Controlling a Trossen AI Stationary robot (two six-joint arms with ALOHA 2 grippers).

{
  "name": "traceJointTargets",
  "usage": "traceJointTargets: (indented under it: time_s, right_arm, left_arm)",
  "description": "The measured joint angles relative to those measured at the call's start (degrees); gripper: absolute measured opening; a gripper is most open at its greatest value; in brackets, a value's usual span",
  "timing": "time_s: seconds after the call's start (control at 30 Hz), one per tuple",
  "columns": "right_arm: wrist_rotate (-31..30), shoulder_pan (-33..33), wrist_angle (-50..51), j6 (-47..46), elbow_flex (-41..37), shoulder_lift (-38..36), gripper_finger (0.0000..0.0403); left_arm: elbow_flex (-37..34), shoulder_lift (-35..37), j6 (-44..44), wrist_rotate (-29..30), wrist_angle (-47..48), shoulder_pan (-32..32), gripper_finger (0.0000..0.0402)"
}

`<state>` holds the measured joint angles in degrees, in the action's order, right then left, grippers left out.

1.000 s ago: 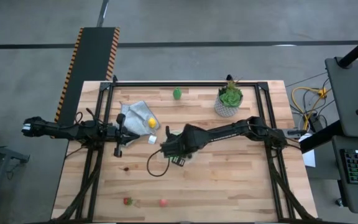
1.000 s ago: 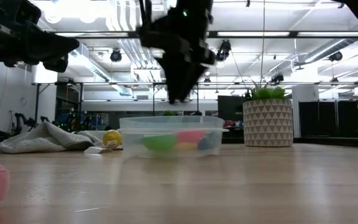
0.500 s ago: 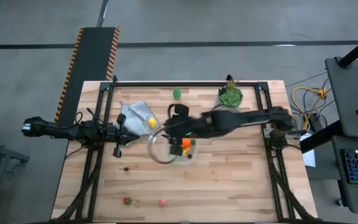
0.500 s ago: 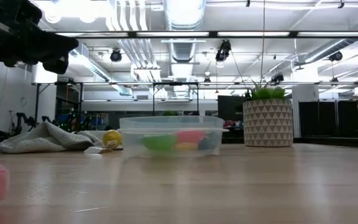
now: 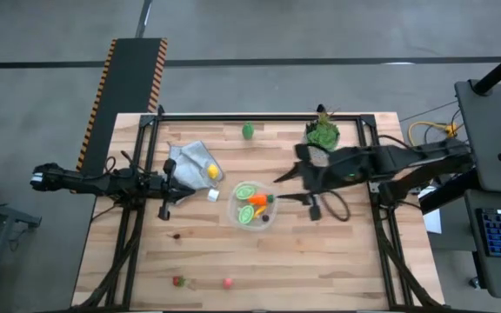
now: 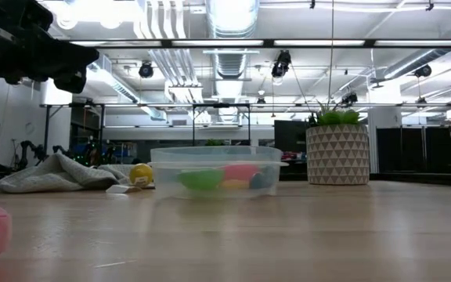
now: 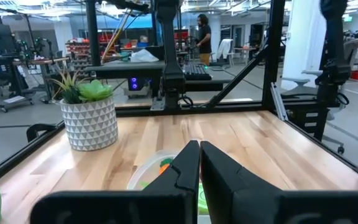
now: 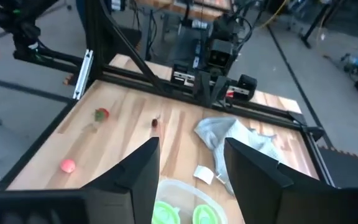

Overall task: Pick and placing Produce into tupperware
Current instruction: Put the yellow lemon into the transparent bin

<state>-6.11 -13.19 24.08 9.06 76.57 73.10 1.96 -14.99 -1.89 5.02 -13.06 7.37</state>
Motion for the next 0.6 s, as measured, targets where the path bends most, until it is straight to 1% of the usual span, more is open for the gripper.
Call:
traceJointTargets:
  time_s: [0.07, 0.17, 0.27, 0.33, 0.47, 0.53, 0.6]
  right_arm:
    - [0.04, 0.35, -5.24, 0.18, -7.77, -4.87, 0.0167]
    - [0.05, 1.40, -14.86, 1.13, -19.44, -11.24, 0.0163]
    - [-0.11, 3.13, -26.97, 1.92, -30.70, -15.62, 0.0160]
    - [-0.07, 4.51, -35.43, 1.90, -37.16, -17.22, 0.0159]
    - [0.02, 7.71, -46.12, 4.04, -46.26, -18.49, 0.0164]
    - [0.00, 9.51, -50.38, 4.46, -49.44, -18.45, 0.0170]
    - [0.00, 11.31, -54.38, 4.52, -51.35, -17.73, 0.0178]
  left_arm:
    - [0.00, 0.03, 0.00, 0.81, -0.10, 0.00, 0.0000]
    - [0.00, 0.09, 0.00, 4.16, -0.06, -0.01, 0.0000]
    - [0.00, 0.11, -0.03, 8.32, -0.13, -0.02, 0.0000]
    - [0.00, 0.11, -0.03, 10.73, -0.17, -0.02, 0.0000]
    - [0.00, 0.11, -0.03, 12.27, -0.27, -0.02, 0.0000]
    - [-0.01, 0.07, -0.70, 13.07, -0.85, -0.01, 0.0000]
    - [-0.02, -0.24, -3.60, 15.49, -3.81, -0.02, 0.0001]
